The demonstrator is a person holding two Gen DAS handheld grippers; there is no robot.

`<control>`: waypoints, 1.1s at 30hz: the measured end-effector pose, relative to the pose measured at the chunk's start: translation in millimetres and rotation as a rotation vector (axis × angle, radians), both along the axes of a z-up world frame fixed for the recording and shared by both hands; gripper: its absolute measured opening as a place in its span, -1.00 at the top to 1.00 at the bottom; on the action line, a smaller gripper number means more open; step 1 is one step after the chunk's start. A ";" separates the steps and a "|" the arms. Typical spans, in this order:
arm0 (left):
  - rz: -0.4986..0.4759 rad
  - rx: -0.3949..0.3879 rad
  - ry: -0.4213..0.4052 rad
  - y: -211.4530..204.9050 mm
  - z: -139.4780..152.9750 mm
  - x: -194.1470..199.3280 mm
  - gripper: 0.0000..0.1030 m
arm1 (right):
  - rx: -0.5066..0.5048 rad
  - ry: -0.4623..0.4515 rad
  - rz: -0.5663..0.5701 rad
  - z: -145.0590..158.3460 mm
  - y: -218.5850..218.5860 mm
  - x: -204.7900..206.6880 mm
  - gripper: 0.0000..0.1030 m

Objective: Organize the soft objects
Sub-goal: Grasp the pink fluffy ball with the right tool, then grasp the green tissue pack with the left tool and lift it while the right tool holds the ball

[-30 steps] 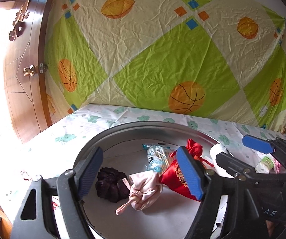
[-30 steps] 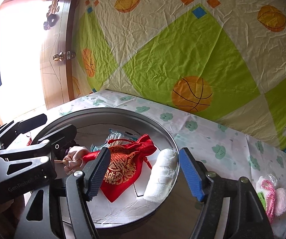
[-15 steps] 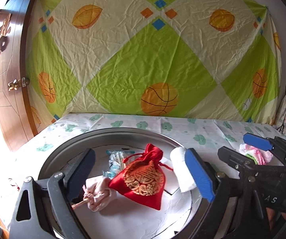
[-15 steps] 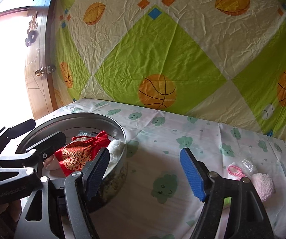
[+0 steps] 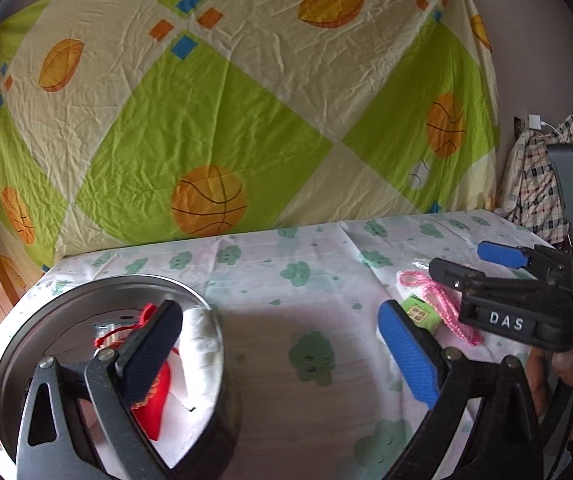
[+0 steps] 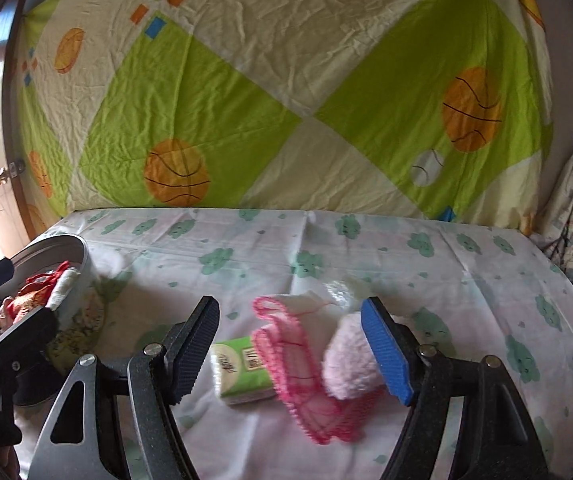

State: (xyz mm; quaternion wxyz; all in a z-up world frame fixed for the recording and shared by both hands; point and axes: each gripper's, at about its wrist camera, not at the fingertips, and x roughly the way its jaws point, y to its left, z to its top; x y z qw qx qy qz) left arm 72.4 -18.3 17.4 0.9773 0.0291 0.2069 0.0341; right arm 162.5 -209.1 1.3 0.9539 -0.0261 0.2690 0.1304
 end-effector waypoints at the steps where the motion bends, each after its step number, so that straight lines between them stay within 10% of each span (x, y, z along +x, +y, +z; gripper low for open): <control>1: -0.015 0.003 0.007 -6.8 -1.2 3.8 -0.94 | 0.006 0.015 -0.021 -2.2 -9.3 5.2 -0.46; 15: -0.143 0.024 0.139 -67.1 -31.4 53.2 -0.94 | 0.130 0.220 -0.036 -35.8 -49.2 39.5 -0.44; 19: -0.168 0.012 0.165 -75.6 -36.0 61.6 -0.94 | 0.170 0.286 -0.006 -44.3 -51.8 44.1 -0.08; 24: -0.184 -0.002 0.185 -81.3 -39.3 66.6 -0.94 | 0.189 0.251 -0.001 -37.7 -57.6 36.6 0.39; 33: -0.212 0.002 0.193 -89.7 -40.1 71.4 -0.93 | 0.220 0.162 -0.085 -24.1 -83.6 27.1 0.42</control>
